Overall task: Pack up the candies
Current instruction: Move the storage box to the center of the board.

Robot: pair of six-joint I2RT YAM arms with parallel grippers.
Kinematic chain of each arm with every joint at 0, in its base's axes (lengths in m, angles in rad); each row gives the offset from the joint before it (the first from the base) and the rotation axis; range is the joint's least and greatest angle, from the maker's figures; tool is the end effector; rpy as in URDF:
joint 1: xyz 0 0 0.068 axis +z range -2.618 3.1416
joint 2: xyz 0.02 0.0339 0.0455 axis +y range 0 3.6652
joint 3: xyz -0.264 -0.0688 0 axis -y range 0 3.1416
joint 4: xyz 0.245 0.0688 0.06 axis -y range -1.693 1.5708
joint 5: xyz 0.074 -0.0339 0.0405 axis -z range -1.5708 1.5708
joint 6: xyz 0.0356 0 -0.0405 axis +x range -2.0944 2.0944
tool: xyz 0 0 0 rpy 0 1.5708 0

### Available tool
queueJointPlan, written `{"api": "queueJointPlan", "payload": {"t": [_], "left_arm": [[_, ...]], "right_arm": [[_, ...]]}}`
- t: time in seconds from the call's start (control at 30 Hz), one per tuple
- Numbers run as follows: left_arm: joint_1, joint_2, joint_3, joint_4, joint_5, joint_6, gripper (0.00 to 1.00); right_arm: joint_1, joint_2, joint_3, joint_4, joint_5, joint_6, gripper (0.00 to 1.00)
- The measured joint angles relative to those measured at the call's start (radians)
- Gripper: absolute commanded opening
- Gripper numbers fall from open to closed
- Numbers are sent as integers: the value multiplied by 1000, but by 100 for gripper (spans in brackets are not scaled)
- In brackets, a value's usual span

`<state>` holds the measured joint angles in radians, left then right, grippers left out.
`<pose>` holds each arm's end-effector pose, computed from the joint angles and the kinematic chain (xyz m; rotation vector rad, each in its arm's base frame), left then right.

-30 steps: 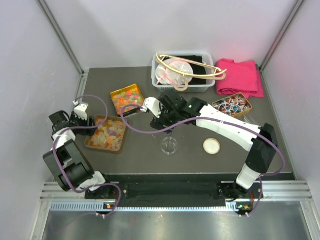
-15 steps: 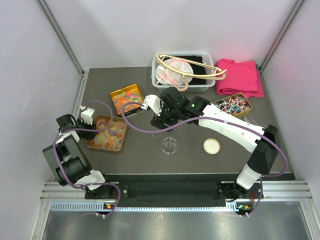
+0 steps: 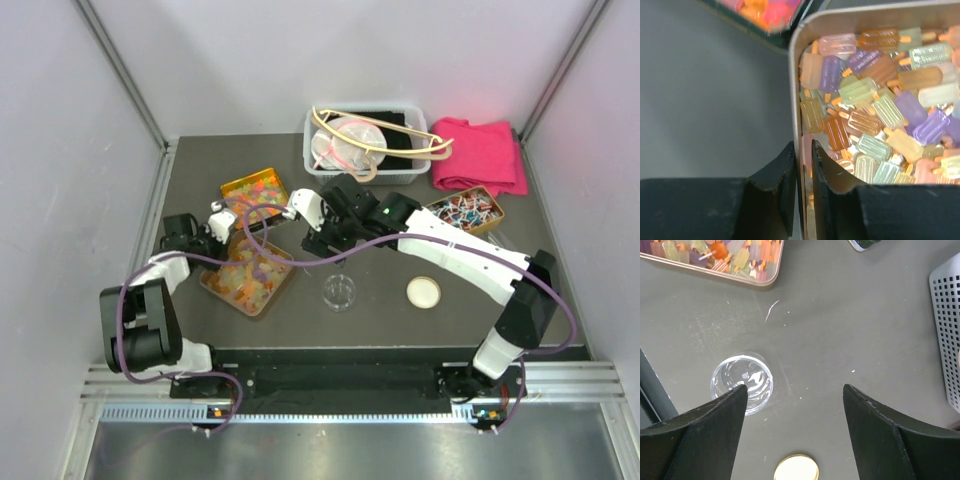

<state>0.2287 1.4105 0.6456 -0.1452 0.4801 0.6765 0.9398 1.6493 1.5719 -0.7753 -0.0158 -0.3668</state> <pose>0.2579 0.0431 0.1644 0.7124 2.2421 -0.1645 0.2129 0.2924 0.3350 -1.4905 1.9353 0.2776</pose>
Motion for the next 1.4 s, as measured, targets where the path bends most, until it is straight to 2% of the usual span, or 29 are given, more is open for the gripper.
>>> {"api": "queueJointPlan", "payload": {"t": [0.3,0.43,0.63,1.07,1.4], "left_arm": [[-98,84,92,5,-67,-53,18],[-159,148,146,18,-116,-83,13],[-203,249,240,16,-172,-150,0],[-224,391,442,-44,-336,-371,0],[-310,480,594,-167,-426,-551,0]], "right_arm": [[-2,-28,-2,5,23,0,77],[-10,-32,-2,5,24,0,77],[-16,-39,-14,13,27,0,77],[-34,-54,-40,32,35,3,77],[-71,-59,-40,42,72,12,78]]}}
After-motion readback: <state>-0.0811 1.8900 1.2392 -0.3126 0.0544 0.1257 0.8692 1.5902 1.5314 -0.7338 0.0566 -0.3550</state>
